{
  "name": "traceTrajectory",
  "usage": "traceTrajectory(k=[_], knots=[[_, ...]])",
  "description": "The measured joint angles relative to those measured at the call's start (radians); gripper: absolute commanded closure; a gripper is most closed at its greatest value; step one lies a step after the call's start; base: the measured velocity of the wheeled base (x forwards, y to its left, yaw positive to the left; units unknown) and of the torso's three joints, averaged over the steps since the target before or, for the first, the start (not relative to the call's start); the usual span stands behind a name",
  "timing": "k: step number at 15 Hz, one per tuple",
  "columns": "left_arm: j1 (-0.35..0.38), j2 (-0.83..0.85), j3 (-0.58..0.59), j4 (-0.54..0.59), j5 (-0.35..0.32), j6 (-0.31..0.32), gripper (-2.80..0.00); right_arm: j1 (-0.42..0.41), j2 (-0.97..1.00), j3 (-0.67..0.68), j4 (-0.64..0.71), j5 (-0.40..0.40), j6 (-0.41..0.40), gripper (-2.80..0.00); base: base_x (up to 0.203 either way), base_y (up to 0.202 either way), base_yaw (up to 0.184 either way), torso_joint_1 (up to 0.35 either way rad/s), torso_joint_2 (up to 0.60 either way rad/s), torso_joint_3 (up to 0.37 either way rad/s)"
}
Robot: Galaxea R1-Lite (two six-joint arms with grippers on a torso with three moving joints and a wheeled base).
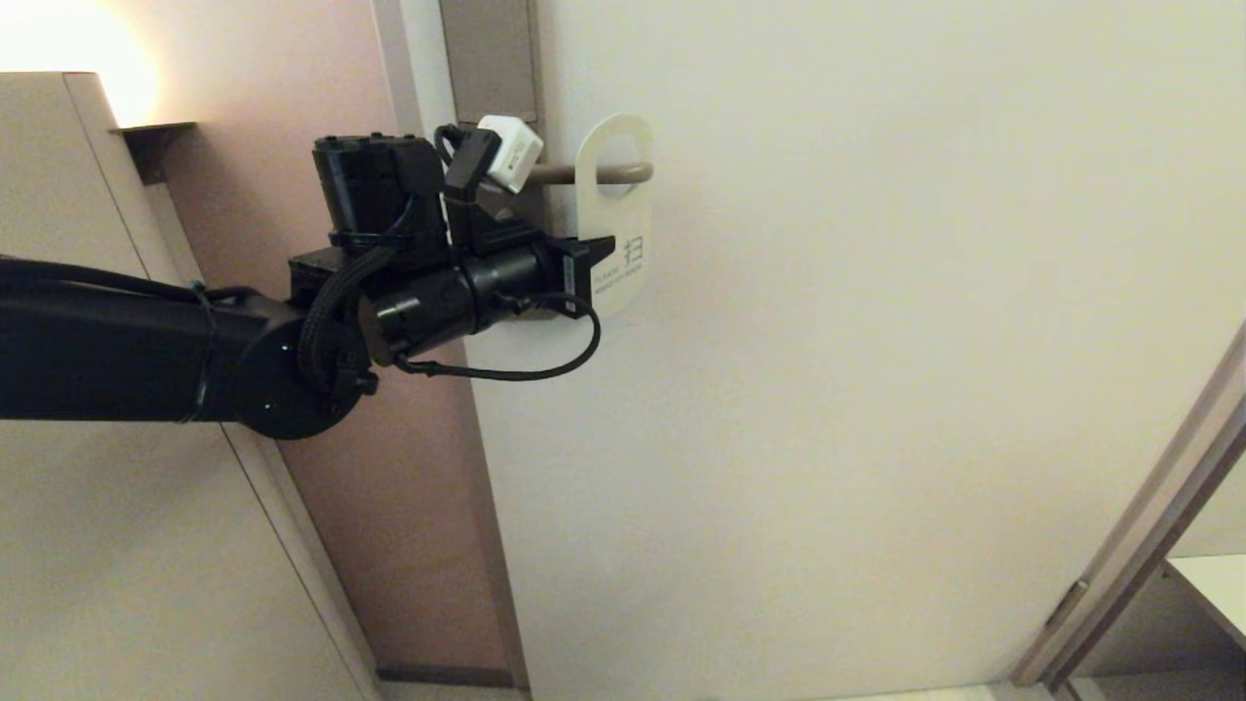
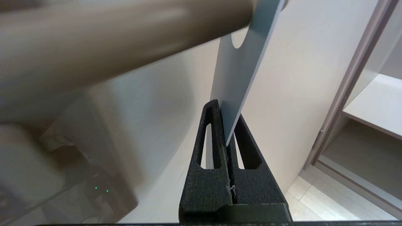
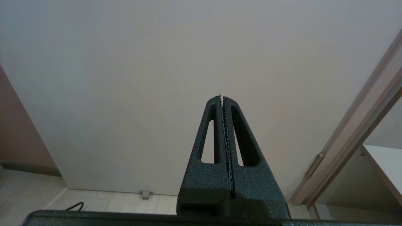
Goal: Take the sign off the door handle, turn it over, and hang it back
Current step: Take down the sign
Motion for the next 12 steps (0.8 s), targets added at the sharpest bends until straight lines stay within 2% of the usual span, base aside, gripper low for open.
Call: traceTrajectory(k=[12], knots=[[-0.056, 0.038, -0.059, 0.005, -0.003, 0.0, 0.0, 0.0, 0.0, 0.0, 0.0, -0.001, 0.0, 0.0, 0.0, 0.0, 0.0, 0.0, 0.0, 0.0]])
